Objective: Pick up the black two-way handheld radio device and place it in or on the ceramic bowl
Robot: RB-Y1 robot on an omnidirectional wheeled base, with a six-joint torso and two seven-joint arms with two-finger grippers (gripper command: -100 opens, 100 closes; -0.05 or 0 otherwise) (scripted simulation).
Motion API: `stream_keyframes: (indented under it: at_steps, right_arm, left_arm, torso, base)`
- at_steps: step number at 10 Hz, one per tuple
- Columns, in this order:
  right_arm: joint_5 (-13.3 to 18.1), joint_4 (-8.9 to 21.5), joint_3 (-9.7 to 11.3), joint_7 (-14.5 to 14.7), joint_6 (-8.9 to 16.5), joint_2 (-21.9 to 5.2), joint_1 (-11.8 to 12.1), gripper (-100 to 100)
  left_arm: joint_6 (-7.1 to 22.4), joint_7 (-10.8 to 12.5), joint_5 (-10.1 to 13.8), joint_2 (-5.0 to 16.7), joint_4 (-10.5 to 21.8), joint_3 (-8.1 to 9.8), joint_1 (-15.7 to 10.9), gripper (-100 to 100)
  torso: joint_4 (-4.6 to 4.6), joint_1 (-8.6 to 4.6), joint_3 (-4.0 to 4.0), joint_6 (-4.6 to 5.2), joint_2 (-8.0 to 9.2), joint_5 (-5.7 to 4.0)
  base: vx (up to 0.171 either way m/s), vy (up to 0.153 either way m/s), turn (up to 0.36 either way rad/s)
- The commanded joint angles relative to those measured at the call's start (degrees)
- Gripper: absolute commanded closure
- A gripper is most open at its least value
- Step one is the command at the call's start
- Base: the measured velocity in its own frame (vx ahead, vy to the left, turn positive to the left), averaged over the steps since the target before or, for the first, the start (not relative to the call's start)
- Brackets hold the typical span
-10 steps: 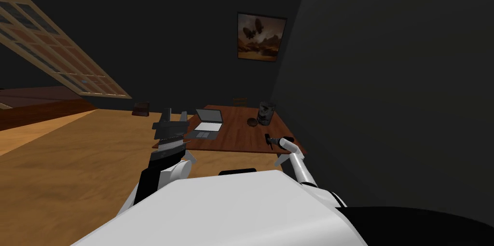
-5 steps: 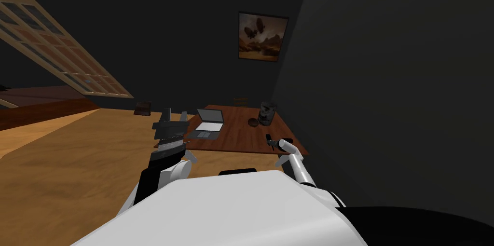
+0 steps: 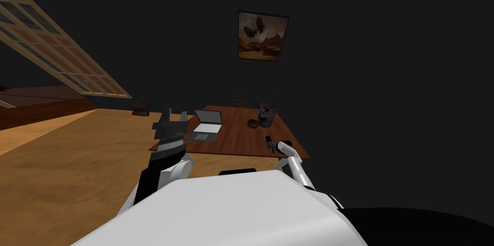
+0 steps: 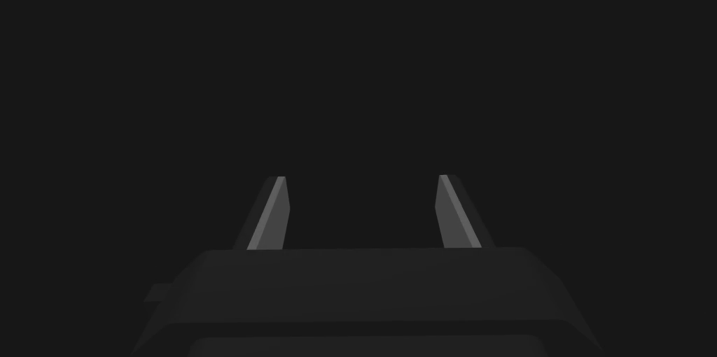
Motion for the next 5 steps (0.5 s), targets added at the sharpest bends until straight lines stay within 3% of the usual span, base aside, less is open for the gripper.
stream_keyframes:
  at_steps: [1, 4, 5]
  right_arm:
    - [0.0, 0.0, 0.0, 0.0, 0.0, 0.0, 0.0, 100]
    - [0.0, 0.0, 0.0, 0.0, 0.0, 0.0, 0.0, 100]
    - [0.0, 0.0, 0.0, 0.0, 0.0, 0.0, 0.0, 0]
  left_arm:
    - [0.0, 0.0, 0.0, 0.0, 0.0, 0.00, 0.0, 0]
    - [0.0, 0.0, 0.0, 0.0, 0.0, 0.00, 0.0, 0]
    - [0.0, 0.0, 0.0, 0.0, 0.0, 0.00, 0.0, 0]
  torso:
    - [0.00, 0.00, 0.00, 0.00, 0.00, 0.00]
    - [-0.02, -0.04, -0.03, -0.01, -0.04, -0.02]
    - [-0.02, -0.04, -0.03, -0.01, -0.04, -0.02]
  base:
    - [0.000, 0.000, 0.000]
    - [0.000, 0.000, 0.000]
    - [0.000, 0.000, 0.000]
